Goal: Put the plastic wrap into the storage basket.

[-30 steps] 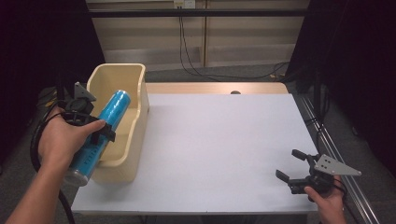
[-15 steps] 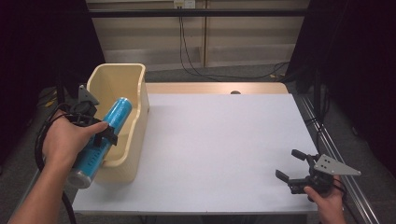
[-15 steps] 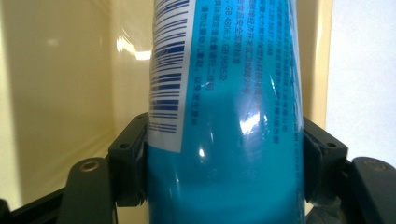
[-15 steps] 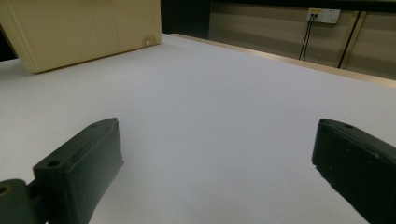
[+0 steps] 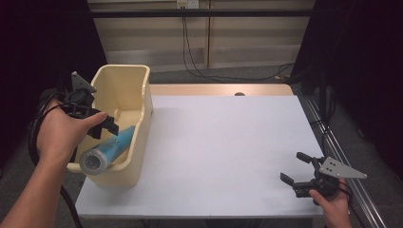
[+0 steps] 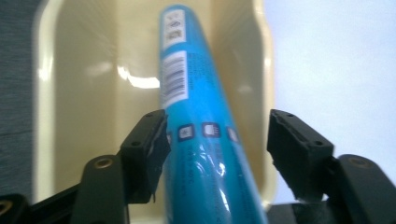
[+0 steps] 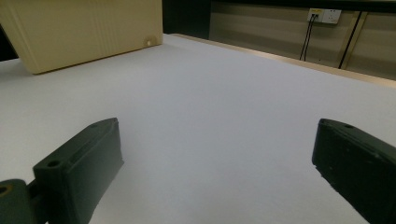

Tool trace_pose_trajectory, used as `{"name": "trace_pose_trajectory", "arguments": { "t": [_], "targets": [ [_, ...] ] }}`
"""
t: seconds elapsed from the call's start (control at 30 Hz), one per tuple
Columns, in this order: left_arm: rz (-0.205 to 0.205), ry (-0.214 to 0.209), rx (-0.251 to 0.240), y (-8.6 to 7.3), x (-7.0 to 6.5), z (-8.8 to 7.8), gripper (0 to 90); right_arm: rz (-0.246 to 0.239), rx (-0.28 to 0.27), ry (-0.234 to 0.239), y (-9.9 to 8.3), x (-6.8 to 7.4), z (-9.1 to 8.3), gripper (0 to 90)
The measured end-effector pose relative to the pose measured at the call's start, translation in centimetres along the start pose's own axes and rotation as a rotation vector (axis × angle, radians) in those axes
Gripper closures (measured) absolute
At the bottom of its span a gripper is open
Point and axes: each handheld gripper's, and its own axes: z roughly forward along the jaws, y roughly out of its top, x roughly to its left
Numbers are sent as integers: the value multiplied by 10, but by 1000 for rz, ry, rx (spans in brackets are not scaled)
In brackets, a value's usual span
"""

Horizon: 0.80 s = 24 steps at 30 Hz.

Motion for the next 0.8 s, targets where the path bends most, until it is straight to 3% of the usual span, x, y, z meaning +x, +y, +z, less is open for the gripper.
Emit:
{"name": "trace_pose_trajectory", "arguments": {
  "t": [0.23, 0.33, 0.8],
  "targets": [
    [56, -30, -8, 1, -13, 4, 300, 0, 4, 0, 0, 0, 1, 10],
    [73, -62, -11, 3, -18, 5, 279, 2, 4, 0, 0, -1, 0, 10],
    [168, -115, 5, 3, -49, 13, 231, -5, 5, 1, 1, 0, 1, 10]
  ]
}}
